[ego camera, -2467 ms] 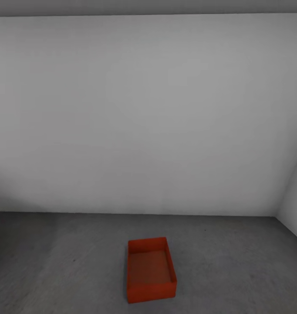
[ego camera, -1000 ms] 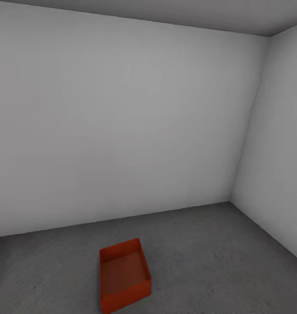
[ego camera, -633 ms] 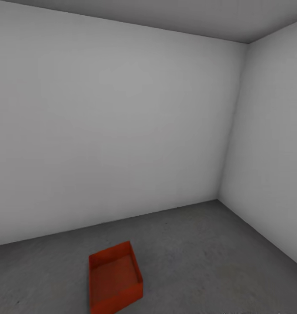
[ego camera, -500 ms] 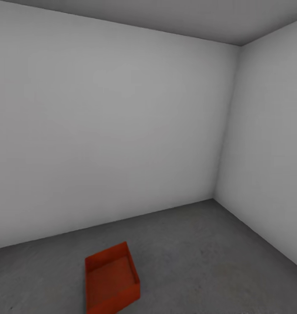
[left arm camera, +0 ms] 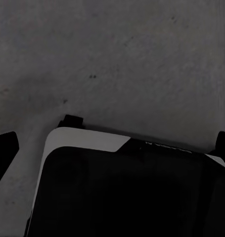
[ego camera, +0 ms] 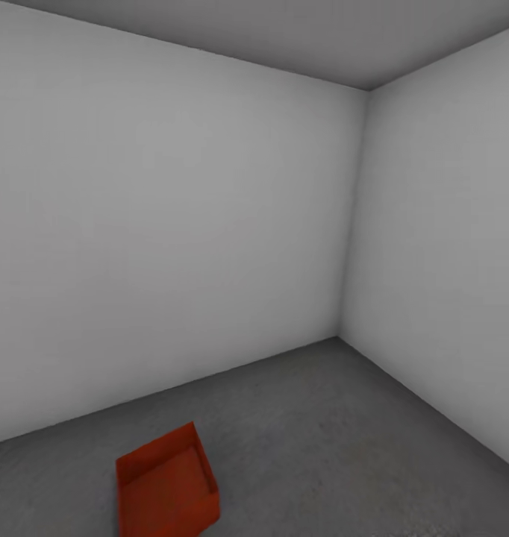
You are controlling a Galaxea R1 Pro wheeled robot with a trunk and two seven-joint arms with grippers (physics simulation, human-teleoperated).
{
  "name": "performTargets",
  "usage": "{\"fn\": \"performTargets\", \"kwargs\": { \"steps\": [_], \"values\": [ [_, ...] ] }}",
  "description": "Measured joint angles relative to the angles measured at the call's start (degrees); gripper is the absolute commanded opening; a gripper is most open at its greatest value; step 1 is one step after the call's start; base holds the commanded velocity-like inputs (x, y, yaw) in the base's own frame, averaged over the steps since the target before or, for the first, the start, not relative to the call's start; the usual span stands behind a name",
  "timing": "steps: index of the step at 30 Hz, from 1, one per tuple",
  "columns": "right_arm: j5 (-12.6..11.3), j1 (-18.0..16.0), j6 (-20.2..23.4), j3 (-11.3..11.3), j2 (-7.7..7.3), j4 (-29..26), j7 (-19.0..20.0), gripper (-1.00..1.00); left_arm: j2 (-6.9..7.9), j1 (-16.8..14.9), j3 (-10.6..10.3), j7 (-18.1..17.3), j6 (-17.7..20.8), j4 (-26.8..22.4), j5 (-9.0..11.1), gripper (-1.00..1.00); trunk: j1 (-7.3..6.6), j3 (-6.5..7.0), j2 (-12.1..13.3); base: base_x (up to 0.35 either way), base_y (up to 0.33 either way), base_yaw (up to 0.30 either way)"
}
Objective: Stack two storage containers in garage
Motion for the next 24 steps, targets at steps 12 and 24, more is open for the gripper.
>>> {"fn": "performTargets", "kwargs": {
  "steps": [12, 24],
  "values": [
    [-0.26, 0.0, -0.02, -7.53, -0.71, 0.0, 0.0, 1.0, 0.06, 0.0, 0.07, 0.08, -0.31, -0.01, -0.07, 1.0, 0.0, 0.58, 0.0, 0.0, 0.0, -0.254],
    [-0.06, 0.0, -0.09, -8.77, -0.78, 0.0, -0.03, 1.0, 0.14, 0.0, 0.07, 0.1, -0.54, -0.02, -0.01, 1.0, 0.0, 1.16, 0.0, 0.0, 0.0, -0.254]
  ]
}}
